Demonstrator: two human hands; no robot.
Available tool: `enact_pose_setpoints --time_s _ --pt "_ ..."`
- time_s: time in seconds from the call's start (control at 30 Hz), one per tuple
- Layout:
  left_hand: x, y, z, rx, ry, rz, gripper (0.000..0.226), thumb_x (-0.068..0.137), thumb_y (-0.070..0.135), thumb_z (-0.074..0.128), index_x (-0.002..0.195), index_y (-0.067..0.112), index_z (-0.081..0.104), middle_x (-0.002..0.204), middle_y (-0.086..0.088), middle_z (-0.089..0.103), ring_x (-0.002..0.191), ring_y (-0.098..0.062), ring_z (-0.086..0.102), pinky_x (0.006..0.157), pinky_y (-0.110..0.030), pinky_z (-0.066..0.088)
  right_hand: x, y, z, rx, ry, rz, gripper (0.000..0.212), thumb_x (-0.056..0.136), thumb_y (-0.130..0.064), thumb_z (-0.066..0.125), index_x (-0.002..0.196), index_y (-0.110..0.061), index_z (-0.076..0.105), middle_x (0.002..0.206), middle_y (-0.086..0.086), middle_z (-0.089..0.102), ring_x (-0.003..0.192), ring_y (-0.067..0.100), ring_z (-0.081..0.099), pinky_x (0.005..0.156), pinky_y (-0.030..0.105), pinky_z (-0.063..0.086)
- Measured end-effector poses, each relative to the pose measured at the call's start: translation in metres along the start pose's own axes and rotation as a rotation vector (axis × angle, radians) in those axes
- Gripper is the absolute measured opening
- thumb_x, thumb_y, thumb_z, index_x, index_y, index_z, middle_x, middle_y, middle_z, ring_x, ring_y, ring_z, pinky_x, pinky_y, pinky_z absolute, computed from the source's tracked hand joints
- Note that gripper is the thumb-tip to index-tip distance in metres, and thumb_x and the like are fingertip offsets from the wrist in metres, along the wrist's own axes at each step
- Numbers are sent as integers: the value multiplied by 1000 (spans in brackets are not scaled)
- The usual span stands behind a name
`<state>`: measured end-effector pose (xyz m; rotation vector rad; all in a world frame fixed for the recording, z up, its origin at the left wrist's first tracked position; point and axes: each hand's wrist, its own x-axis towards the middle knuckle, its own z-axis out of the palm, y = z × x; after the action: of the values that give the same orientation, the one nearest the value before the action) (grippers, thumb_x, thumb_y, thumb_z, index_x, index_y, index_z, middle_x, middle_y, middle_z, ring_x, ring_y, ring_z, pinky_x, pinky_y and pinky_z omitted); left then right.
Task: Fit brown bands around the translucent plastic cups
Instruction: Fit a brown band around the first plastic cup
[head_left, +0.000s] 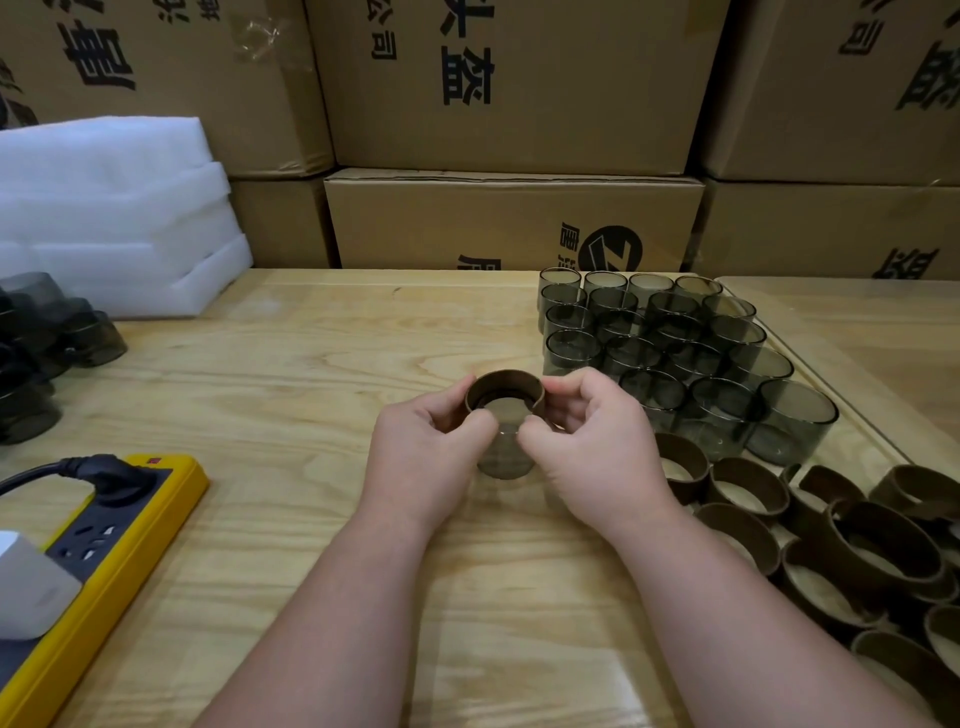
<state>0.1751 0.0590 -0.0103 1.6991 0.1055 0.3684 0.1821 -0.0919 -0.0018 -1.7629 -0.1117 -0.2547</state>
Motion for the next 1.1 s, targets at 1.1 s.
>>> enact_pose_setpoints --time_s 1.1 --pt "-3 -4 10 223 13 -27 27 89 44 39 92 45 65 94 49 61 87 25 54 68 -16 37 5 22 6 -118 48 15 14 96 -38 61 86 -30 65 68 -18 66 62 -1 57 62 23 40"
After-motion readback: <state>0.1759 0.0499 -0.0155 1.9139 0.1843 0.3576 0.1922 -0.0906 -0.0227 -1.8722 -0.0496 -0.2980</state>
